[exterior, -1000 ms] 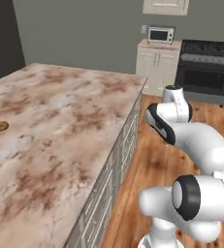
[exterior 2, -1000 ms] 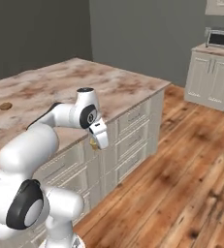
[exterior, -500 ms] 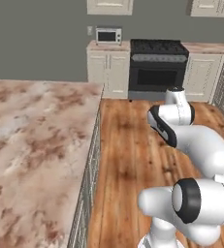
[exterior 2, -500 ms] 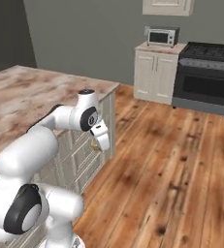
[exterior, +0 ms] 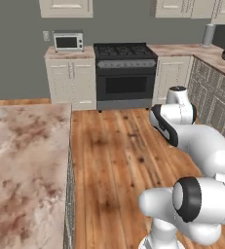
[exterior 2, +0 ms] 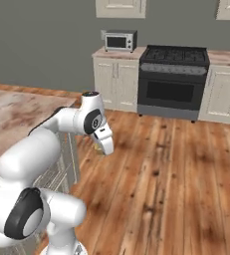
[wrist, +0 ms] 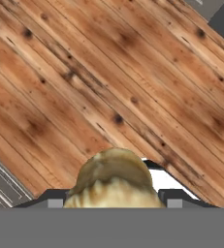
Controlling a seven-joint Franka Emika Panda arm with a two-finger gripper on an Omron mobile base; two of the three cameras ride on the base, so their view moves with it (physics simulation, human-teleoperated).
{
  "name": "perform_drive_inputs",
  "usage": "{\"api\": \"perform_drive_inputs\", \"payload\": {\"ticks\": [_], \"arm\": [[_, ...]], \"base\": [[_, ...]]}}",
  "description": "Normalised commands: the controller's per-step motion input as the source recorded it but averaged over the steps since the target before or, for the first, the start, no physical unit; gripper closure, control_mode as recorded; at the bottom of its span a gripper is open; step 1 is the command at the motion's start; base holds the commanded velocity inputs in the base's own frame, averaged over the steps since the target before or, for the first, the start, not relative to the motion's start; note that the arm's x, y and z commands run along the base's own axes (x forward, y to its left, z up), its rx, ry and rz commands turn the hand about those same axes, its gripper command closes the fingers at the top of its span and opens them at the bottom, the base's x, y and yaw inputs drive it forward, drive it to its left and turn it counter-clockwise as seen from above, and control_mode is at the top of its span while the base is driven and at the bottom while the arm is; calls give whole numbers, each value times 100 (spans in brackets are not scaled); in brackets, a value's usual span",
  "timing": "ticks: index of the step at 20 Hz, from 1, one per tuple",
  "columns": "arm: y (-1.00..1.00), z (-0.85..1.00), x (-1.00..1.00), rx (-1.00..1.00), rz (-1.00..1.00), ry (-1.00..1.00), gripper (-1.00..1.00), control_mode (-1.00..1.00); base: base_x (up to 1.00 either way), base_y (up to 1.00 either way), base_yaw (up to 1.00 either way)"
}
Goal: Pick the jar and candle from the dining table and place them in the open cabinet. Close the cabinet after placing the objects.
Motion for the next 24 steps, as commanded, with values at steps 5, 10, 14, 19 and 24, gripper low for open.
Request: {"api": "perform_drive_inputs", "payload": {"ticks": [5, 10, 14, 19, 24], "arm": [[0, 0, 0, 0, 0, 0, 100, 100], [0, 0, 0, 0, 0, 0, 100, 100], [0, 0, 0, 0, 0, 0, 100, 100], [0, 0, 0, 0, 0, 0, 100, 100], [0, 0, 0, 0, 0, 0, 100, 100]], "base": [[100, 2, -33], [100, 9, -33], [100, 17, -34], [100, 21, -34], [100, 30, -34]]}}
